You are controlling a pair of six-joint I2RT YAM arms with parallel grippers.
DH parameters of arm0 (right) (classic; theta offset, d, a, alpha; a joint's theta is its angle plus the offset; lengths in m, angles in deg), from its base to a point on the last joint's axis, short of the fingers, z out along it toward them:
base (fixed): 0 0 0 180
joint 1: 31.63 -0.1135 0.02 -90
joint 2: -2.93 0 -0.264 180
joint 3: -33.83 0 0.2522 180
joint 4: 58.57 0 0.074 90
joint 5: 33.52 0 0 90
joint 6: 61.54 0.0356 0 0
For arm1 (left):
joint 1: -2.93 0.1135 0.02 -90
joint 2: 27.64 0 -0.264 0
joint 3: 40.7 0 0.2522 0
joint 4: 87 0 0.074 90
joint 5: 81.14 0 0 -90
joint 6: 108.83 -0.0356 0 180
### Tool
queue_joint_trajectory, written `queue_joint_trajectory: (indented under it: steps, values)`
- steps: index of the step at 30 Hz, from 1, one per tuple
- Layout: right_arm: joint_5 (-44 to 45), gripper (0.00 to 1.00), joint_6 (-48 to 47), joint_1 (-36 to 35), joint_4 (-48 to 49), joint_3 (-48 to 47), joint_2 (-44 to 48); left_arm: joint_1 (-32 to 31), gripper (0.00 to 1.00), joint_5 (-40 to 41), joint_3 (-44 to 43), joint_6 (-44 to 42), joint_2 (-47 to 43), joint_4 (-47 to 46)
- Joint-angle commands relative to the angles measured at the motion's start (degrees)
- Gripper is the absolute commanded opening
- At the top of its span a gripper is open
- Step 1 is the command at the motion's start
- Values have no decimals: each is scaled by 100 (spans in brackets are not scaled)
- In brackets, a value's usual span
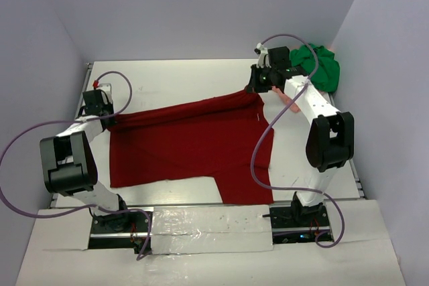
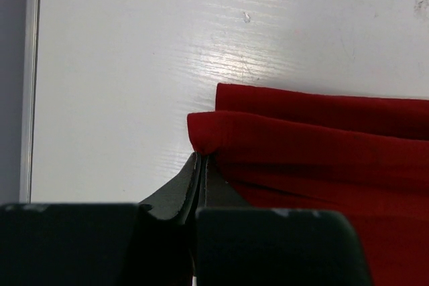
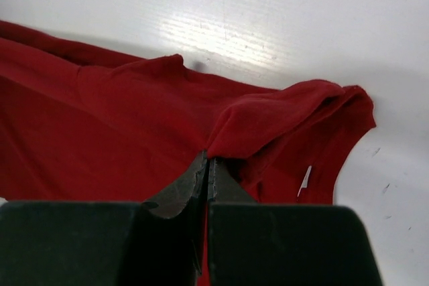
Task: Fold and stack the t-shirts
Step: Fold the tshirt
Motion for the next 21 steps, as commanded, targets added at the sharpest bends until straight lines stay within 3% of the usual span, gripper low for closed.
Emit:
queue_joint_trajectory:
  steps: [1, 7, 8, 9, 11, 16, 21]
  values:
    - [16, 0, -104, -15, -40, 133, 410, 97, 0, 120, 49, -154, 83, -370]
    - [-81, 0, -200, -33, -172, 195, 560, 106, 3, -400, 119, -224, 100, 67]
    - [-81, 0, -218, -42, -225, 151, 560, 97, 12, -505, 119, -233, 92, 165]
    - [-107, 0, -261, -42, -338, 107, 560, 106, 28, -523, 128, -207, 74, 262]
    - [-168, 0, -349, -42, -409, 28, 560, 106, 39, -688, 206, -233, -75, 473]
    - [-133, 1, -402, -51, -480, 89, 674, 106, 39, -928, 295, -216, -671, 982]
    - [-326, 55, -682, -42, -804, -8, 700, 123, 37, -1076, 426, -233, -1261, 1404]
